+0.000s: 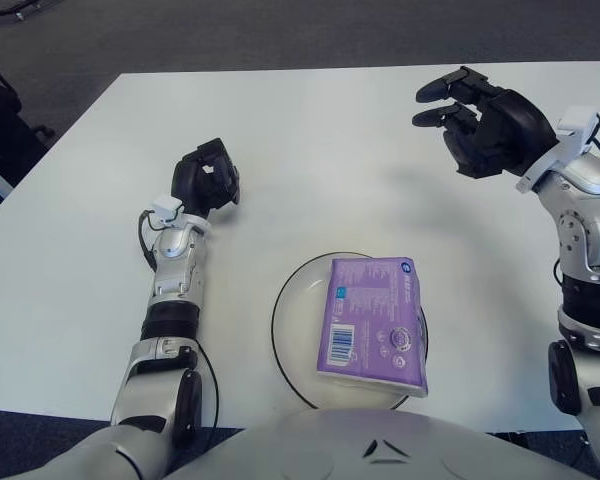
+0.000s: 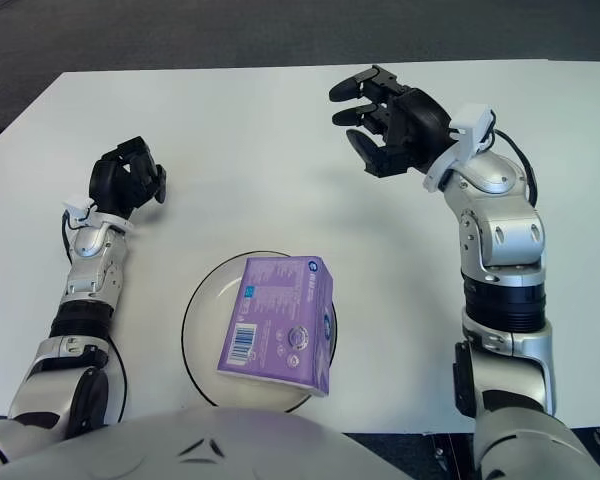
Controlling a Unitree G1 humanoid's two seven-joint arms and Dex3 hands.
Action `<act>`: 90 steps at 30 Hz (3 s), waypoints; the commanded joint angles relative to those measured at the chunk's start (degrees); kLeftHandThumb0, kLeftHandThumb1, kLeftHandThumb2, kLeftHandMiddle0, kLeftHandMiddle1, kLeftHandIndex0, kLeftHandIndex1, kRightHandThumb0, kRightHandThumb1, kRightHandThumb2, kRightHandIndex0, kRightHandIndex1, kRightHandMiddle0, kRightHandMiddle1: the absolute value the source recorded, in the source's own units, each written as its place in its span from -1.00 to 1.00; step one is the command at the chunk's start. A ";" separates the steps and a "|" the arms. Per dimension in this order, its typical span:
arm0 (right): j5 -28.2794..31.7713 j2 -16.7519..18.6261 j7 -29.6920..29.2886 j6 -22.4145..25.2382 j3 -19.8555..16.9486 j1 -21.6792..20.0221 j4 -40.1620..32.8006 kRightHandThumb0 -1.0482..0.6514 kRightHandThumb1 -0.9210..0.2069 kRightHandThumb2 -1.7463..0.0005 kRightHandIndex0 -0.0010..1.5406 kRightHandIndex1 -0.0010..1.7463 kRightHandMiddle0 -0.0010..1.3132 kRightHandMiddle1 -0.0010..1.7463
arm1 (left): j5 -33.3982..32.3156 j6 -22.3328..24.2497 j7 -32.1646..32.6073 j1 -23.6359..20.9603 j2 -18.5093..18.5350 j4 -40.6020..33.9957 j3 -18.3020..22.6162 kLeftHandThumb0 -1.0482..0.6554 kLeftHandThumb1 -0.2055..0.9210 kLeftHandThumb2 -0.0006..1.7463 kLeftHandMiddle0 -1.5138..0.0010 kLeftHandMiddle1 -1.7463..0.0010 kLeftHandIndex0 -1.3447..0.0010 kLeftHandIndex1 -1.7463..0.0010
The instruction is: Put the tissue paper into the plate.
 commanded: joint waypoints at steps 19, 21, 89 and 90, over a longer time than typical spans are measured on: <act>-4.12 7.90 -13.80 -2.34 -1.47 9.05 -0.60 -0.18 -0.99 0.40 -0.57 0.38 -0.69 1.00 | 0.37 3.91 2.71 15.57 -5.55 -2.10 -1.44 -0.28 0.67 0.11 -0.76 -1.00 -0.51 -1.00; -4.52 8.55 -14.57 -2.86 -1.22 9.68 -0.50 -0.18 -0.99 0.40 -0.57 0.38 -0.69 1.00 | 0.51 3.86 2.77 15.71 -5.54 -2.47 -1.54 -0.28 0.67 0.12 -0.76 -1.00 -0.50 -1.00; -6.15 20.09 -14.32 -34.74 1.57 12.66 41.67 -0.34 0.11 -0.54 0.69 1.00 -0.04 1.00 | -0.37 2.31 5.42 16.10 -7.36 -2.32 -1.54 -0.26 0.57 0.16 -0.77 -1.00 -0.55 -1.00; -6.13 20.08 -14.22 -34.86 1.57 12.63 41.87 -0.34 0.10 -0.53 0.70 1.00 -0.04 1.00 | -0.38 2.48 5.34 16.06 -7.28 -2.21 -1.56 -0.26 0.57 0.16 -0.77 -1.00 -0.55 -1.00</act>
